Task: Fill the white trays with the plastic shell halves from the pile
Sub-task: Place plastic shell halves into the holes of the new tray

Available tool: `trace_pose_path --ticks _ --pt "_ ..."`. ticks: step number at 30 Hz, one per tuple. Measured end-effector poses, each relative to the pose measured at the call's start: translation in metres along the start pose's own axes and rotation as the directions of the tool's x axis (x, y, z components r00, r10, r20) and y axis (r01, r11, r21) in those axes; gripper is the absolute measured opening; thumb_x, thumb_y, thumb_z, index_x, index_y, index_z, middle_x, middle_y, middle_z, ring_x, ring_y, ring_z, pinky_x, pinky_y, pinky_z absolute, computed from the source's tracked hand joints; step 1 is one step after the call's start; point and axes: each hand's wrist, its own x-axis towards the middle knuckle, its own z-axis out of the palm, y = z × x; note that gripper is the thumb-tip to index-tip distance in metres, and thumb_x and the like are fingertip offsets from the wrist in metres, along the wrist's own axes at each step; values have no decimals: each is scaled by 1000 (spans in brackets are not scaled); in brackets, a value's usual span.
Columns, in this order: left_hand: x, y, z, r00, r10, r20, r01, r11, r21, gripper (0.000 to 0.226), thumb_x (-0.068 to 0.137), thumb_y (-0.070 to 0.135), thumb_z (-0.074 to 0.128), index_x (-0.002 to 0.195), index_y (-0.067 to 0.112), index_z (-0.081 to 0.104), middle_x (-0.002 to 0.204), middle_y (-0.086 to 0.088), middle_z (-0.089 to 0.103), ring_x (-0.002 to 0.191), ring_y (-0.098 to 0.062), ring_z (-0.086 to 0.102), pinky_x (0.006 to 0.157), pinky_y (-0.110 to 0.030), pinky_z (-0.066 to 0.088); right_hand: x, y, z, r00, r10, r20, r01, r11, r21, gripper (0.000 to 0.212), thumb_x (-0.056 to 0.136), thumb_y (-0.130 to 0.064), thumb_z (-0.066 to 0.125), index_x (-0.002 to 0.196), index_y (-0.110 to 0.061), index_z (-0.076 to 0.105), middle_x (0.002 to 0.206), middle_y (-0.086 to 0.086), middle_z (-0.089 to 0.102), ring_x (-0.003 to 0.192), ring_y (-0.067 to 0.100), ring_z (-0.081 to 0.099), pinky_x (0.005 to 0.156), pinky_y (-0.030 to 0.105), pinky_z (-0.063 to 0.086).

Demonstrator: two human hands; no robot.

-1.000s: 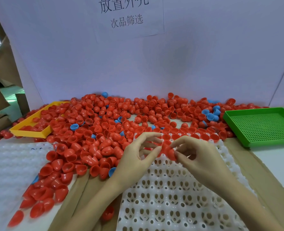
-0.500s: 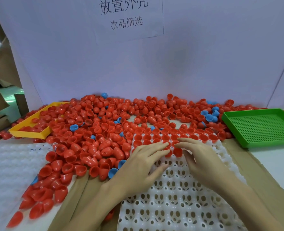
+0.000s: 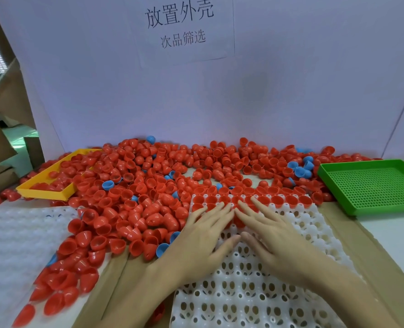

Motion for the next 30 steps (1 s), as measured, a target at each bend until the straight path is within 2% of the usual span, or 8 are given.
trace_pose_path --ticks 6,9,13,16,19,22,26,30 --pt "1 -1 -5 1000 -8 7 9 999 -42 62 109 61 24 165 33 24 168 25 16 151 18 -4 127 -20 -5 1 -3 3 994 53 96 -50 998 -34 59 111 -52 17 166 -37 1 169 -24 -8 154 5 -26 127 37 -16" --pt "10 -1 -19 984 -124 -127 85 957 -278 48 108 57 37 153 41 44 148 38 41 141 24 21 121 -14 18 2 -5 5 993 74 94 -72 997 -16 60 110 -54 17 166 -38 5 169 -24 -6 156 9 -24 128 43 -16" --pt "48 -23 -44 929 -188 -318 76 939 -335 27 107 35 56 130 27 67 128 20 66 121 11 56 100 -5 40 3 -2 7 994 70 86 -70 998 -3 60 109 -56 17 166 -39 7 169 -24 -5 157 13 -21 126 42 -17" --pt "91 -49 -49 934 -269 -237 192 934 -302 23 105 27 58 124 22 69 122 10 68 108 4 61 87 -4 42 3 -2 10 995 67 81 -65 998 -25 61 109 -56 17 166 -39 4 169 -22 -6 157 14 -20 123 41 -19" --pt "135 -76 -43 941 -317 -117 297 941 -160 34 106 29 57 134 12 65 137 -5 62 126 -18 59 105 -26 45 3 -3 10 994 71 80 -70 997 -14 61 109 -57 17 165 -40 3 170 -21 -6 157 14 -20 122 40 -21" --pt "171 -95 -35 947 -319 37 318 948 13 52 107 35 54 152 9 50 164 -12 37 152 -30 34 125 -44 28 3 -2 8 994 74 76 -76 997 20 60 109 -57 18 165 -40 6 171 -19 -5 158 15 -19 122 39 -21" --pt "200 -111 -24 942 -319 102 317 948 35 64 108 43 50 162 12 34 175 -8 9 161 -30 10 130 -50 14 2 -2 5 993 81 83 -88 993 77 61 108 -60 14 165 -40 11 171 -19 -3 158 15 -18 126 40 -18" --pt "210 -118 -15 921 -374 109 362 926 109 63 110 47 42 162 12 35 173 -9 18 158 -31 18 128 -53 17 2 -3 2 992 87 90 -98 987 130 63 106 -63 11 165 -39 16 171 -19 -1 159 14 -18 128 41 -15"
